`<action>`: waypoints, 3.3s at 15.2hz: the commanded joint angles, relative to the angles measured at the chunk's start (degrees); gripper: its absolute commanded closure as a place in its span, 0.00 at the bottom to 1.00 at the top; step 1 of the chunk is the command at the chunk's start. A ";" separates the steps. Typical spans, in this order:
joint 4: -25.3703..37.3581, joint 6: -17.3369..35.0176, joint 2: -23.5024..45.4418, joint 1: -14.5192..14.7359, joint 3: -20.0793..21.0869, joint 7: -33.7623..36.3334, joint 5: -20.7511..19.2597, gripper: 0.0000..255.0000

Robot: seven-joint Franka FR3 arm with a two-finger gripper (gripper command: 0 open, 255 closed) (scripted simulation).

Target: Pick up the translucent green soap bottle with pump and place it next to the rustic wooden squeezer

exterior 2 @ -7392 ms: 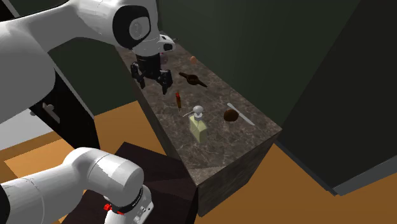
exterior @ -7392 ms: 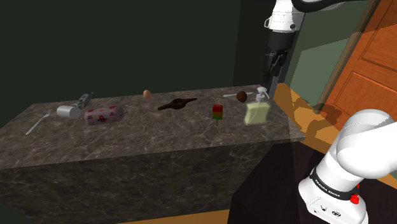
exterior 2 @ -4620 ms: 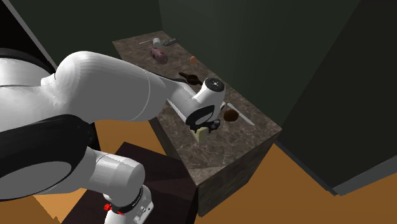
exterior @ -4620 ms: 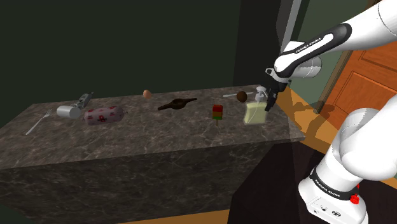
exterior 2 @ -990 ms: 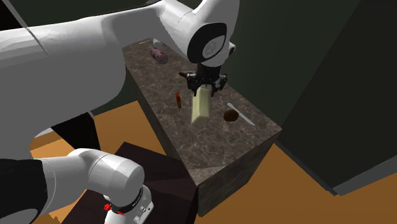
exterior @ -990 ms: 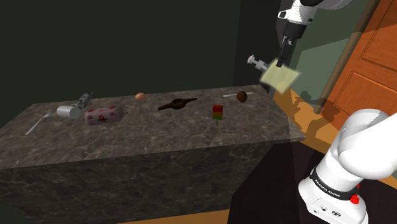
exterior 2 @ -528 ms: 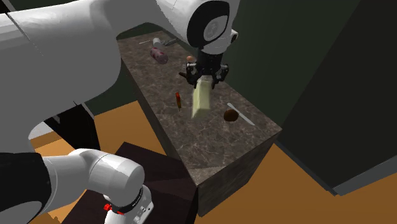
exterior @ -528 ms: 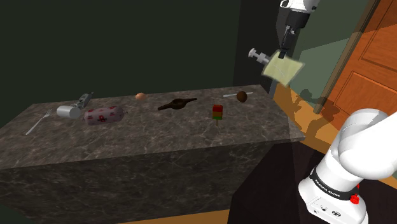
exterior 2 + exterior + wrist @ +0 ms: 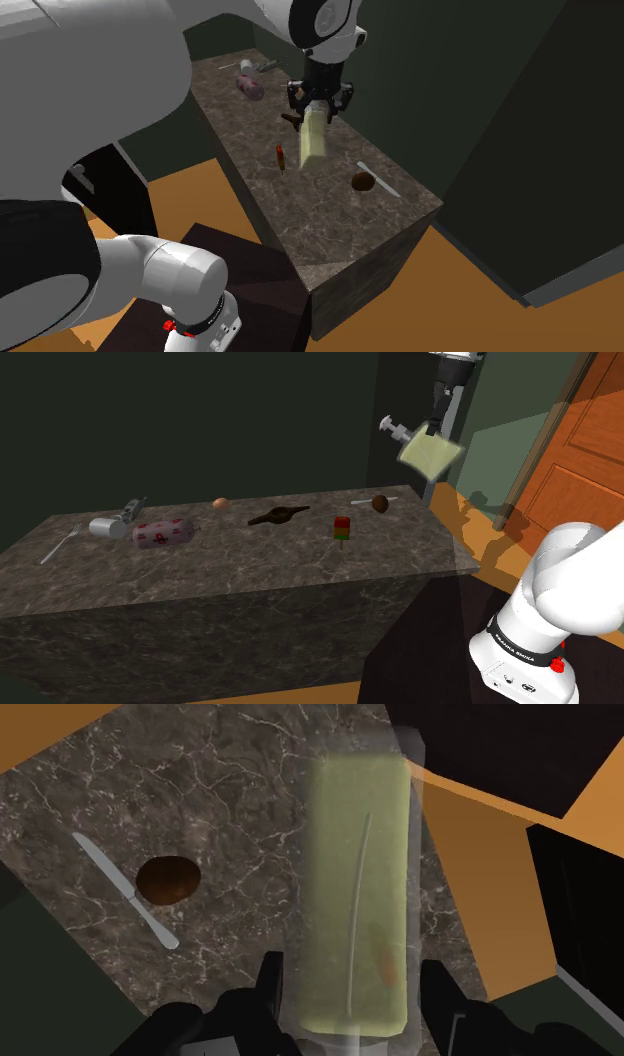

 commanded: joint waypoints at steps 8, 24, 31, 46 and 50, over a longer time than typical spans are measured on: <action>8.43 3.42 12.11 5.04 3.82 6.79 5.74 1.00; 42.59 -1.01 42.55 8.95 7.76 15.60 16.14 1.00; 64.77 -7.22 58.27 6.83 9.57 19.48 20.05 1.00; 42.78 8.22 51.96 10.57 9.10 17.10 18.49 1.00; 38.99 11.50 51.50 11.01 9.14 16.57 18.50 1.00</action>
